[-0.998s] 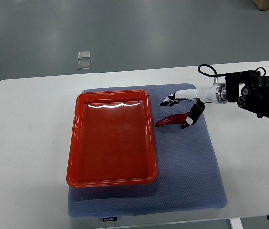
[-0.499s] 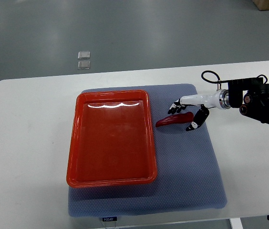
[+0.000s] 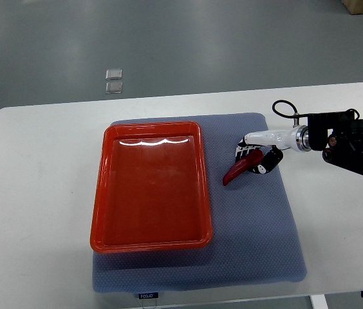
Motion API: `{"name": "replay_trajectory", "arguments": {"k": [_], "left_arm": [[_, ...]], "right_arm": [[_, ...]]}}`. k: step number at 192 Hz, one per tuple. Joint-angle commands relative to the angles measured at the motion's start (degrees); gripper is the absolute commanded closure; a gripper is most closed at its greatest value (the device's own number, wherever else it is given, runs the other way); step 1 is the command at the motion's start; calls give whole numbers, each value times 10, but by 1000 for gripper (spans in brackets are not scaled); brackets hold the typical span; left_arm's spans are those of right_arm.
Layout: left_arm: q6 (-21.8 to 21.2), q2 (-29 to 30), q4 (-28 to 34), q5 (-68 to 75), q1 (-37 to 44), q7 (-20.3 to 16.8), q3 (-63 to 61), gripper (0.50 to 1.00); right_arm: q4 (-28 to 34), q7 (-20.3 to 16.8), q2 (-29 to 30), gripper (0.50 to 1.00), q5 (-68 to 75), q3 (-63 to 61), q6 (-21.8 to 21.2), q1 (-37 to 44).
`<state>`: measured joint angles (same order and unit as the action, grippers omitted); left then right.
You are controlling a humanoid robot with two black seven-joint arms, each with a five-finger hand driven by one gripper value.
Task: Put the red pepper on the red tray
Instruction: 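Close the right hand's fingers around the red chili pepper, then lift the pepper with the right hand and carry it over the tray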
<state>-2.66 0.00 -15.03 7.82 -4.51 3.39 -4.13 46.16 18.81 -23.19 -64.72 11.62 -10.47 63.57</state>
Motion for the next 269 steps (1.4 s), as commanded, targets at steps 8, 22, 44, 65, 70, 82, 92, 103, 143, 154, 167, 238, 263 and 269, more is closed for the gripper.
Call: {"name": "replay_trajectory", "arguments": {"k": [8,22,44,65,70,82,92,103,143,154,167,238,263,269], "left_arm": [[0,0,2,0,0,0,0,500],[0,0,2,0,0,0,0,500],[0,0,2,0,0,0,0,500],[0,0,2,0,0,0,0,500],[0,0,2,0,0,0,0,500],[-1,0,1,0,0,0,0,500],[0,0,1,0,0,0,0,500],[0,0,1,0,0,0,0,500],[0,0,1,0,0,1,0,500],[0,0,1,0,0,1,0,500],[0,0,0,0,0,1,0,500],[0,0,-3,0,0,4,-1,500],[0,0,-3,0,0,6,-2,500],[0,0,-4,0,0,7,-2,500]], "right_arm": [[1,0,-10,1000,2,-3,-3,8],[2,0,-16,1000,5,-5,-7,12],[9,0,-31,1000,10,-7,-9,40],[20,0,-45,1000,12,-9,-23,65],[25,0,-47,1000,12,-9,-25,71],[35,0,-48,1000,18,-9,-29,88],[38,0,-45,1000,29,-9,-31,102],[39,0,-37,1000,43,-9,-32,117],[36,0,31,1000,68,-4,-41,159],[30,-1,63,1000,73,-2,-40,161],[11,-1,101,1000,78,-1,-40,161],[-100,-1,232,1000,69,17,-32,114],[-115,-1,232,1000,66,17,-29,88],[-120,-2,232,1000,66,17,-28,81]]}}
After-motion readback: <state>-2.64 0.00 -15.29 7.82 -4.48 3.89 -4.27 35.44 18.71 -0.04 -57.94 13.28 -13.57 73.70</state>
